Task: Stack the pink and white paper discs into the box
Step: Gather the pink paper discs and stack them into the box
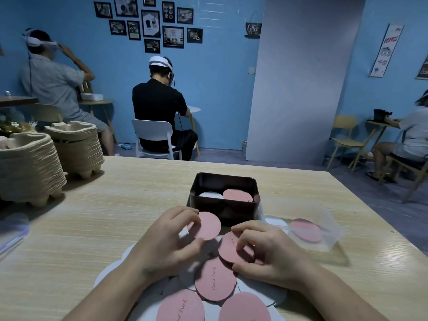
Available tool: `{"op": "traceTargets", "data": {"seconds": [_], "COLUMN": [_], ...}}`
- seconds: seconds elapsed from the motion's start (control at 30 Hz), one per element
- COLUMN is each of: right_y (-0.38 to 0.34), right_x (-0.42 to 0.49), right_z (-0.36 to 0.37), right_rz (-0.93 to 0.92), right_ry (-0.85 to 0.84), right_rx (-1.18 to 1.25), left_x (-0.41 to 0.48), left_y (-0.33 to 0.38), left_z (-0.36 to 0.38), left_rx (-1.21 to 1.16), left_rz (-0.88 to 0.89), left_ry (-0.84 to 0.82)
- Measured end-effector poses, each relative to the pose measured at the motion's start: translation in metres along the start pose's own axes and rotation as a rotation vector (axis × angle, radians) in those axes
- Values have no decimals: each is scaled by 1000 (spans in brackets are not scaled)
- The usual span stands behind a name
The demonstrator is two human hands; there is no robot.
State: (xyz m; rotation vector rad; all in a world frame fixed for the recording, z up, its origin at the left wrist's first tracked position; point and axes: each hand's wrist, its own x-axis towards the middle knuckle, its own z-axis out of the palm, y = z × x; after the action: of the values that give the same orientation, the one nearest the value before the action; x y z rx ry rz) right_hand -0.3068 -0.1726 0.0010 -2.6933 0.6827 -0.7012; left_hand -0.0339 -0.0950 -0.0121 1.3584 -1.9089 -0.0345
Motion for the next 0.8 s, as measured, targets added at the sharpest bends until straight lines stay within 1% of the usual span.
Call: {"op": "traceTargets", "data": {"seconds": [0.07, 0.17, 0.23, 0.47, 0.6, 0.7, 0.8], "right_y": [1, 2, 2, 1, 1, -1, -1], "right_x": [0, 0, 1, 4, 4, 5, 5], "right_z": [0, 2, 2, 6, 10, 11, 10], "right_rz": [1, -13, -21, -81, -92, -106, -104], "right_ry": [7, 56, 80, 55, 76, 103, 126], "right_rx": [1, 26, 46, 3, 14, 31, 48], "left_x": [-1, -2, -3, -2, 0, -1, -1], "left_y": [2, 3, 4, 10, 13, 14, 12], "left_z": [1, 4, 6, 14, 18, 18, 14], "left_rx": [-13, -1, 16, 21, 16, -1, -64], "left_rz": [32, 68, 84, 149, 201, 193, 129], "left_ry": [-9, -76, -91, -28, -11, -14, -20]}}
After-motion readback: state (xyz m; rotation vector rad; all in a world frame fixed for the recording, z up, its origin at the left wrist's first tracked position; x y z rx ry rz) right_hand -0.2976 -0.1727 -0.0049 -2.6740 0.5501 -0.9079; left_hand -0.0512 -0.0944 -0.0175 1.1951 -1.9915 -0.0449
